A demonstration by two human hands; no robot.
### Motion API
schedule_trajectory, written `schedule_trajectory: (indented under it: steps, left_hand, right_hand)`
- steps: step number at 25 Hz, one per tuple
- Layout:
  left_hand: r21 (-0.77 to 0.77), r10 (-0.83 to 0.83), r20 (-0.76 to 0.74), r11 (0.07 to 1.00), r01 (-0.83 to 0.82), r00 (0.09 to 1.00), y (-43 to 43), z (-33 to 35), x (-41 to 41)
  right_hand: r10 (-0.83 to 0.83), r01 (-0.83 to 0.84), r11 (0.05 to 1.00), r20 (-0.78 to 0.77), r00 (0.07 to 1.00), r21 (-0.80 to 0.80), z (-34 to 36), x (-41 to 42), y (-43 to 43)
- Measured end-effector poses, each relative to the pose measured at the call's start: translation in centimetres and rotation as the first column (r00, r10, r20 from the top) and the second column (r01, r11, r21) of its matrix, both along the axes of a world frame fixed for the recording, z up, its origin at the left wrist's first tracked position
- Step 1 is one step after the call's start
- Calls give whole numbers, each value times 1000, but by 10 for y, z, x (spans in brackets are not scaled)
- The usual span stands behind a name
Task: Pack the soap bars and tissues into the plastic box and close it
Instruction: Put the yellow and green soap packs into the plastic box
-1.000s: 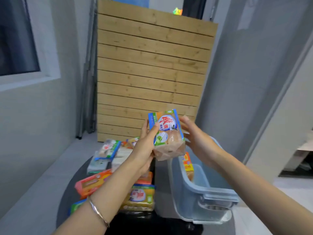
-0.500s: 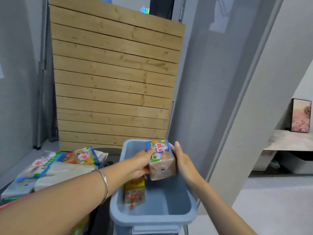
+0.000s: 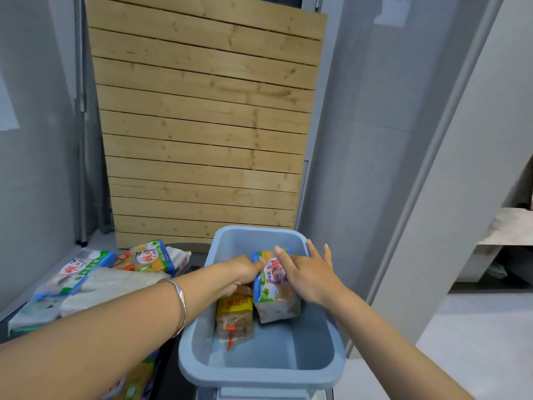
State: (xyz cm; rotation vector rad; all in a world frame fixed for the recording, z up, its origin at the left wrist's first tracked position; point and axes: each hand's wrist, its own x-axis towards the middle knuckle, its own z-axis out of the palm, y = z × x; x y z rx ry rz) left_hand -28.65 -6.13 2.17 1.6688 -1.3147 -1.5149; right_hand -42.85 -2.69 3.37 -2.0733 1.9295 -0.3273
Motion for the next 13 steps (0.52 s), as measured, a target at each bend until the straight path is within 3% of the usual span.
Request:
schedule_trajectory:
  steps: [3, 5, 7, 9, 11, 13]
  left_hand:
    - [38, -108, 54, 994, 106, 993, 6, 0, -4]
    - [27, -176, 143, 984, 174, 974, 8, 1, -7]
    - [-78, -186, 297, 973, 218, 937, 8, 3, -5]
    - [-171, -179, 383, 950, 260, 906, 11, 15, 5]
    - [-277, -197, 357, 911, 305, 913, 14, 34, 23]
    - [-408, -226, 236, 860, 308, 945, 23, 51, 44]
  right_hand:
    - [-24, 27, 999, -71, 997, 44, 1, 4, -4]
    - [-48, 47, 999, 43, 998, 13, 2, 4, -3]
    - [-58, 64, 998, 156, 986, -29, 0, 0, -4]
    - [-47, 55, 997, 162, 986, -45, 1, -2, -2]
    - [-18, 24, 999, 140, 990, -45, 6, -1, 2]
    - [-1, 10, 999, 176, 984, -49, 13, 2, 8]
